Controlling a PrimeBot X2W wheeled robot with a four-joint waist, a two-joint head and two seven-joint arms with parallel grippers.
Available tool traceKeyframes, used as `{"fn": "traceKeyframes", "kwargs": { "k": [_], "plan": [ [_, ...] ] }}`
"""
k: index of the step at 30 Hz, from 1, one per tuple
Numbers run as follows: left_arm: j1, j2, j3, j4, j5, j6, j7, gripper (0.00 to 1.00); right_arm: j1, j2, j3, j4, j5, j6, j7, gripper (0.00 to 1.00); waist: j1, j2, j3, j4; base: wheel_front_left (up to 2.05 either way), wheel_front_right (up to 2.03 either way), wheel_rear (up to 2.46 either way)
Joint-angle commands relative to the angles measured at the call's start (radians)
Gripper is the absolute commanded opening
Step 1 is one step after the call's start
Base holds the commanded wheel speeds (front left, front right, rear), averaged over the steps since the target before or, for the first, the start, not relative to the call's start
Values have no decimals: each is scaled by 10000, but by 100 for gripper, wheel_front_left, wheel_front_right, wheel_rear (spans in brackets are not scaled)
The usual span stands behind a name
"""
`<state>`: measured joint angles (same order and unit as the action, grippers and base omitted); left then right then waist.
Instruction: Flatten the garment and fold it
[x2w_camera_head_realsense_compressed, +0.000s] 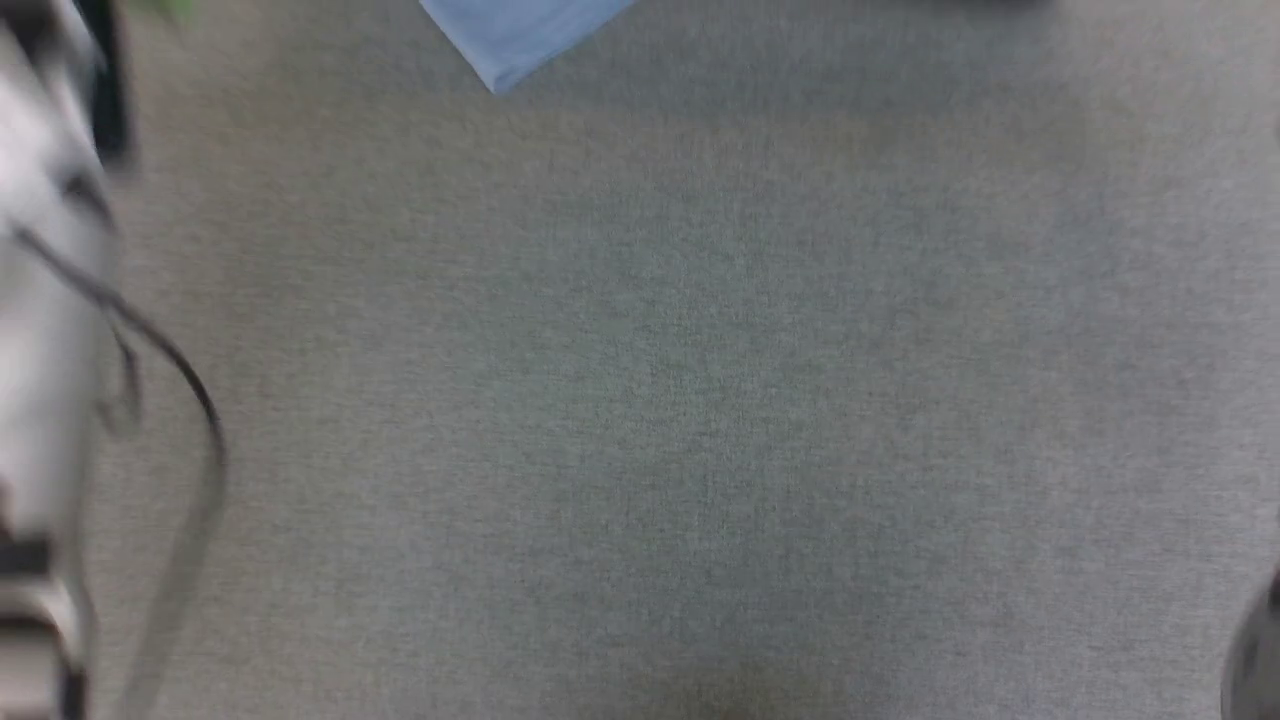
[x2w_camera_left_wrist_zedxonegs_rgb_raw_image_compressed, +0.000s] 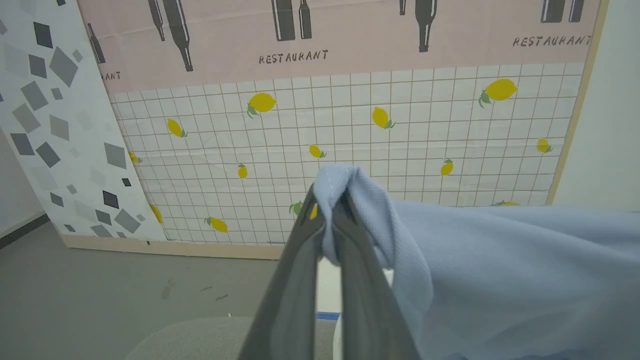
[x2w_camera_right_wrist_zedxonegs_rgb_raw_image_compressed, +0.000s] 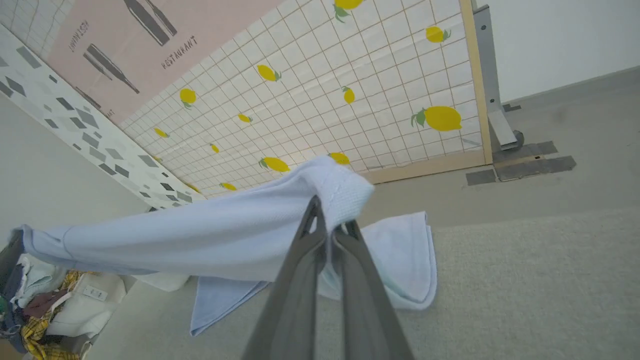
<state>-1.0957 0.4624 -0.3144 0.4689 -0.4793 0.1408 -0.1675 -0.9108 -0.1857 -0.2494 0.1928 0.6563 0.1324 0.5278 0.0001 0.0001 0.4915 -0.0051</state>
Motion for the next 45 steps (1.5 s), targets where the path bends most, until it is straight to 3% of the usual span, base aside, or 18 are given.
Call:
{"fn": "traceKeyframes", "kwargs": {
  "k": [1,8,15,19,24,30,35,39,45],
  "plan": [
    [962,-44,163,-217,-276,39,-199,0,899,-204,148,-294,126,-17,-250,0,-1,-1,-1278,257,0,0,0],
    [6082,-560,382,-1837,-1470,661,-222,0,5145,-315,569,-1256,828,-17,-741,0,-1,-1,-2853,404,0,0,0],
    [9591,-691,65,-2778,-2374,1085,968,0,8407,-867,899,-1792,578,-17,-718,0,-1,-1,-3680,528,0,0,0],
    [11018,-587,-77,-3281,-2887,1500,2057,0,9788,-940,850,-2006,703,-17,142,0,-1,-1,-3914,525,0,0,0],
    [12300,-190,-136,-4049,-3352,2257,3531,0,11113,-881,626,-2488,650,-17,1955,0,-1,-1,-3961,473,0,0,0],
    [13246,60,23,-4988,-3867,2905,4510,0,11998,-410,147,-3091,348,-17,4176,0,-1,-1,-3916,342,0,0,0],
    [13265,147,369,-5825,-3812,3096,4205,0,11643,63,-342,-3847,-17,-17,4159,0,-1,-1,-3842,232,0,0,0],
    [12167,450,483,-6388,-3215,2779,3630,0,10708,231,-546,-4021,-676,-17,3526,0,-1,-1,-3577,203,0,0,0],
    [10101,592,146,-5935,-2531,2063,3304,0,9583,278,-636,-3857,-1536,-17,3423,0,-1,-1,-2818,228,0,0,0]
  ]
}}
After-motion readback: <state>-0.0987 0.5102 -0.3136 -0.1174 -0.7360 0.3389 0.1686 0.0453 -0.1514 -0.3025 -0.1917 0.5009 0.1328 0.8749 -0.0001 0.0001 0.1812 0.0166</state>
